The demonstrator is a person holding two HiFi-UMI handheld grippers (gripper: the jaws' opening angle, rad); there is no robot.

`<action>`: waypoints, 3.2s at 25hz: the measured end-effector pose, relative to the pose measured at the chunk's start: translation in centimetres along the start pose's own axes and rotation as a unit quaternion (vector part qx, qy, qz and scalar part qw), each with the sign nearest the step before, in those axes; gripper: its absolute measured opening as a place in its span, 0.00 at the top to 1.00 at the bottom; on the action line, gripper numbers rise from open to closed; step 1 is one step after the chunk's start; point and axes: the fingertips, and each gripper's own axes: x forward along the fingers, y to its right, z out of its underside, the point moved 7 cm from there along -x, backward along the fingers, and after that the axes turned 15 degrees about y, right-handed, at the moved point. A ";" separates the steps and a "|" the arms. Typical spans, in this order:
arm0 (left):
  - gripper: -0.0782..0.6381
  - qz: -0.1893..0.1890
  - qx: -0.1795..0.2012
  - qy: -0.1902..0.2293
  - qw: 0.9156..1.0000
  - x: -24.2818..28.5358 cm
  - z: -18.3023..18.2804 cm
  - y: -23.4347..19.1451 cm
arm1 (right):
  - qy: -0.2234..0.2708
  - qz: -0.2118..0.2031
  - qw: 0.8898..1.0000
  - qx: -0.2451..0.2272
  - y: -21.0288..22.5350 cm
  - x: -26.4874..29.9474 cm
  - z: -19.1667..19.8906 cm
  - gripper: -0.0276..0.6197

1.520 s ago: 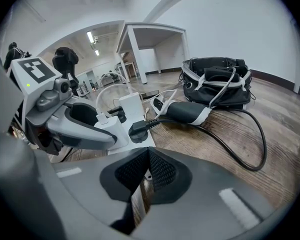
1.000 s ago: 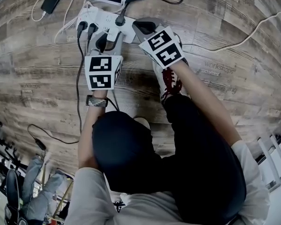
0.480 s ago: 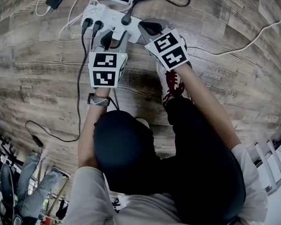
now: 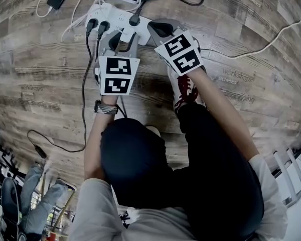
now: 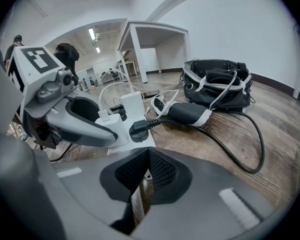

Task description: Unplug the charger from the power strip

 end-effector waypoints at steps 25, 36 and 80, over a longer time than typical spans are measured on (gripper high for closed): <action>0.70 -0.004 -0.023 -0.005 1.000 -0.2 -0.2 -0.2 | 0.000 0.000 1.000 0.002 0.0 -0.1 0.0 0.95; 0.70 -0.007 -0.042 -0.006 0.999 -0.2 -0.2 -0.3 | 0.001 -0.003 1.000 0.006 0.1 -0.1 0.0 0.95; 0.69 0.079 -0.245 0.065 0.964 -0.3 0.3 -1.3 | -0.001 0.002 1.000 0.006 -0.1 -0.1 0.0 0.95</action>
